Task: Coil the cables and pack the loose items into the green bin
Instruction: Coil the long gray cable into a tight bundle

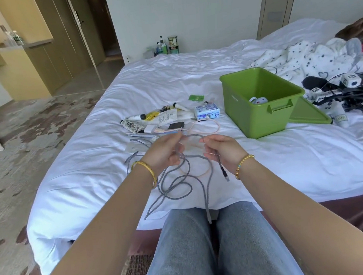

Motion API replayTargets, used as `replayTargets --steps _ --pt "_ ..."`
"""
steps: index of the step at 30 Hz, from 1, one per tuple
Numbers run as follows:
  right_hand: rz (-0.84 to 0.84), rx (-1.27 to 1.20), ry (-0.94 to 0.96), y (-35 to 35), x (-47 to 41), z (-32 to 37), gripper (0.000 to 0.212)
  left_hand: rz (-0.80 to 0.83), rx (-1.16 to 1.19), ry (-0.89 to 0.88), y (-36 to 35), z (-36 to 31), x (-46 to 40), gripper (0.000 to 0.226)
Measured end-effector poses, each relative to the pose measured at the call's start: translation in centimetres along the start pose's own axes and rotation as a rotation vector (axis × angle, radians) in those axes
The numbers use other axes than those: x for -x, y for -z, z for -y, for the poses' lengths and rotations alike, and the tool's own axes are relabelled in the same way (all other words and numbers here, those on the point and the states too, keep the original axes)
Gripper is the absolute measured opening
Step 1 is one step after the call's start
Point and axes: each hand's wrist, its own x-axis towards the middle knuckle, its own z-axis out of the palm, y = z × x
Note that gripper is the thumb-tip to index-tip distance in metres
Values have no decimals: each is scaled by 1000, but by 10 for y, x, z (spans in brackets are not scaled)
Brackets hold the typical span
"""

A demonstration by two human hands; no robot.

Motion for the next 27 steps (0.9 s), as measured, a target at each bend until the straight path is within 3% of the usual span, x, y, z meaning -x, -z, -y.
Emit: replayTargets --steps 4,8,12,16,19,21,23,25,27 --pt "-42 -41 9 4 0 -5 22 -39 -105 -75 -13 17 1 36" --pt "-30 -27 -4 6 0 -10 22 -93 -101 -42 -26 39 -2 28" --pt "7 154 15 11 -1 -17 14 -24 -28 16 -30 62 2 31" --pt "28 512 79 19 -2 -21 5 -6 -84 -6 -24 76 3 29" --pt "49 775 113 21 -2 -26 9 -67 172 -60 -22 78 5 22" --pt "40 771 168 16 -1 -27 11 -67 210 -36 -23 74 6 21" --pt "-13 738 252 10 1 -25 14 -21 -15 25 -23 68 7 22" --pt "-101 863 384 8 2 -23 16 56 -322 62 -23 64 9 21" --pt "-116 960 464 6 2 -19 17 89 -469 55 -23 63 9 21"
